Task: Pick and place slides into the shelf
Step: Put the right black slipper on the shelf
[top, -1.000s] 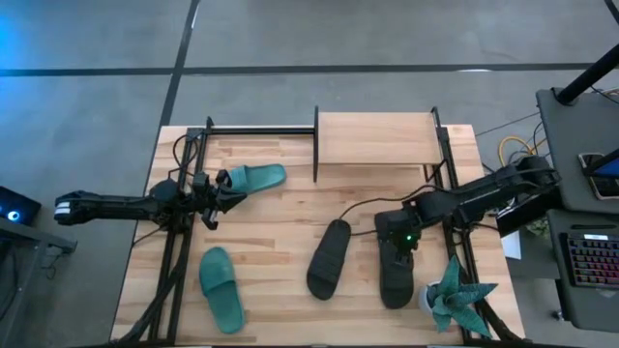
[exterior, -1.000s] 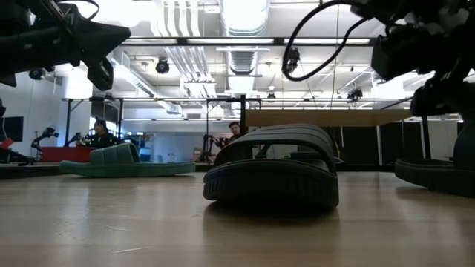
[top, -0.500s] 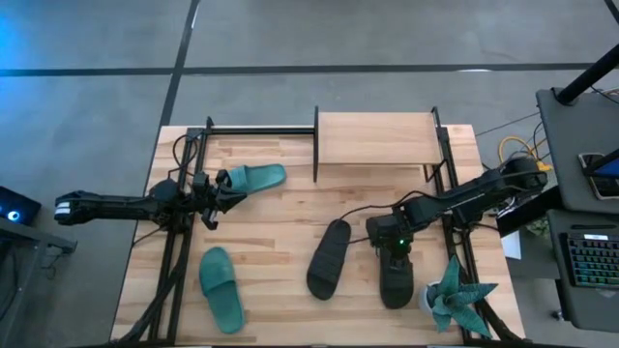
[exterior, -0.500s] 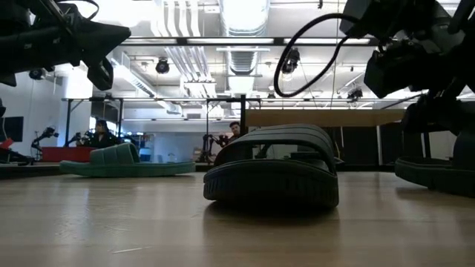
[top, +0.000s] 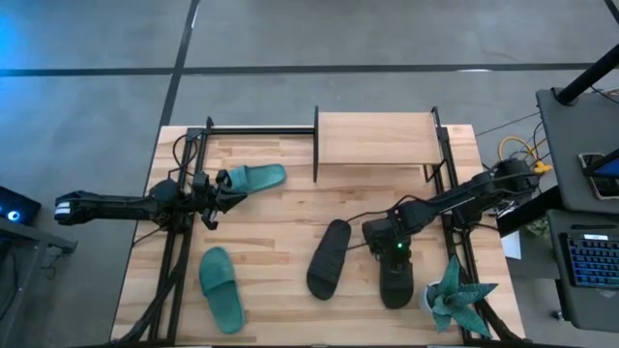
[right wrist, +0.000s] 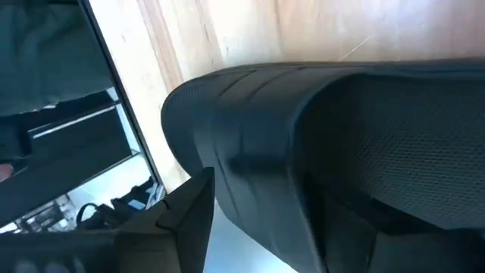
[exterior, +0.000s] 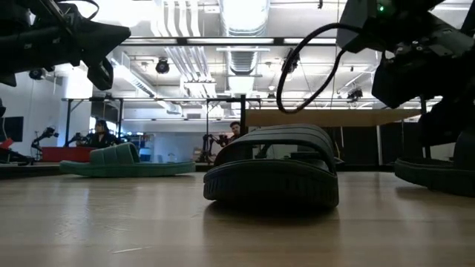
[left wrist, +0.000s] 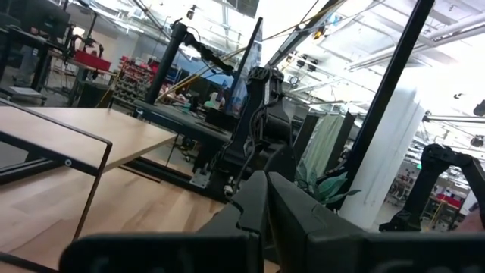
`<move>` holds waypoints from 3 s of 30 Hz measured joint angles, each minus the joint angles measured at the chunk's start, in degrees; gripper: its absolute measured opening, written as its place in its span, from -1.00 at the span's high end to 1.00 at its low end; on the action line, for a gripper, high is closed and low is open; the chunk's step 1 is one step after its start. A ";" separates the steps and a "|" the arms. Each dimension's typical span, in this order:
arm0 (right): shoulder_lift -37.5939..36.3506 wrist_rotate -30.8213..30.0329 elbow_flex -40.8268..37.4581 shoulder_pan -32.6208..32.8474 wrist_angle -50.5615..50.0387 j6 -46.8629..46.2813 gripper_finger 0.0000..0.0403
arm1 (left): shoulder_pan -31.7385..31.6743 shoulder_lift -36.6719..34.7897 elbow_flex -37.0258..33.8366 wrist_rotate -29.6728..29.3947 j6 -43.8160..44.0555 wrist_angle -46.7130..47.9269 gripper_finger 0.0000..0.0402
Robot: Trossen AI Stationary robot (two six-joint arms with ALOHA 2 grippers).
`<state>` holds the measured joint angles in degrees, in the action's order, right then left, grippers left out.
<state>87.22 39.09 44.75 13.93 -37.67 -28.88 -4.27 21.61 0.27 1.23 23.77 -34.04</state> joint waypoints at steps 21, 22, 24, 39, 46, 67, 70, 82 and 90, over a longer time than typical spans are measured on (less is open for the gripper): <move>-12.36 -19.61 1.97 -1.22 0.59 -8.29 0.93 | 0.00 0.07 0.00 -0.01 -0.02 0.01 1.00; -14.46 -22.47 2.19 -1.59 0.65 -10.32 0.93 | 0.01 0.06 0.00 -0.01 -0.03 0.01 1.00; -19.21 -29.04 2.58 -2.45 0.68 -15.55 0.93 | 0.02 0.02 0.02 -0.02 -0.04 0.00 1.00; -42.48 -101.10 0.27 -5.49 0.90 -80.74 0.86 | 0.00 0.15 0.00 -0.02 -0.17 0.04 1.00; -37.97 -110.27 0.26 -13.44 3.58 -91.23 0.86 | 0.00 1.01 0.01 -0.02 -0.17 0.02 1.00; -12.72 -78.63 3.53 -39.89 43.85 -73.93 0.86 | 0.00 1.97 0.02 -0.02 0.14 0.00 1.00; -10.45 -81.08 3.69 -39.87 44.23 -74.49 0.86 | 0.00 1.88 0.02 0.00 1.85 -0.02 1.00; -9.41 -79.91 3.87 -40.71 44.00 -64.16 0.67 | 0.01 1.99 0.01 0.02 2.98 0.02 1.00; -11.85 -79.19 3.65 -40.85 39.49 -60.83 0.18 | 0.02 1.99 0.02 0.02 2.89 0.02 1.00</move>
<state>75.37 -40.10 48.40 -26.92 1.83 -89.71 -4.25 23.59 0.30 1.26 26.65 -34.02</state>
